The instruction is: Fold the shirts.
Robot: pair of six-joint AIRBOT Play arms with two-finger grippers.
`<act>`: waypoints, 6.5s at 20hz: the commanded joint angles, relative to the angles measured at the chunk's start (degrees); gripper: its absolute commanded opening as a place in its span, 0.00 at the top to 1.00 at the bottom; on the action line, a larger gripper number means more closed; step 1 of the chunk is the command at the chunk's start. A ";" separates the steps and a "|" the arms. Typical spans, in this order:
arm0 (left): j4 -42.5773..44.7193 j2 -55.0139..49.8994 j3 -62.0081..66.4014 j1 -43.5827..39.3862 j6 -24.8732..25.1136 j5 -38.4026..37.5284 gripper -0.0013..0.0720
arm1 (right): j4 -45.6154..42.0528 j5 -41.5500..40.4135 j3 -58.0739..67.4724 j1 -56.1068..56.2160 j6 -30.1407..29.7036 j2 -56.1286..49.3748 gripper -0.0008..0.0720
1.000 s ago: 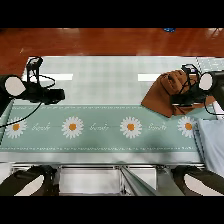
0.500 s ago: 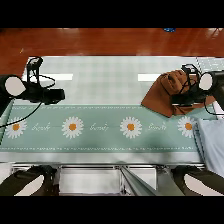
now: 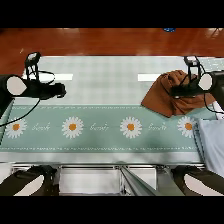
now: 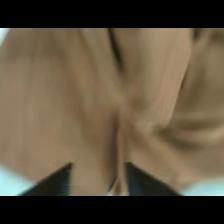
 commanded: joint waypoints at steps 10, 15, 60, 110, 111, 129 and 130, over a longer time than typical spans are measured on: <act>0.61 -3.43 -0.02 1.18 -1.66 10.75 0.29 | -3.80 -11.54 3.41 -17.86 11.34 -16.52 0.41; -3.06 -4.50 -0.20 0.33 -1.66 10.95 0.29 | 7.56 -9.90 3.41 -17.22 4.17 -21.94 0.44; -12.09 23.06 -18.51 5.40 1.53 -5.99 0.29 | 21.79 9.07 1.46 22.80 -0.92 -9.38 0.86; -48.63 -16.11 -15.41 0.35 27.10 0.33 0.96 | 64.26 3.67 -4.79 -0.92 -20.33 -13.68 0.43; -48.63 -16.11 -15.41 0.35 27.10 0.33 0.96 | 64.24 3.56 -3.30 0.70 -19.80 -15.67 0.43; -48.65 -0.42 20.94 23.12 22.82 -6.95 0.96 | 55.89 20.52 51.74 -2.62 -17.59 -7.80 0.95; -48.65 1.42 25.00 25.07 22.80 -7.04 0.96 | 52.92 22.71 53.53 -2.99 -17.64 -5.09 0.95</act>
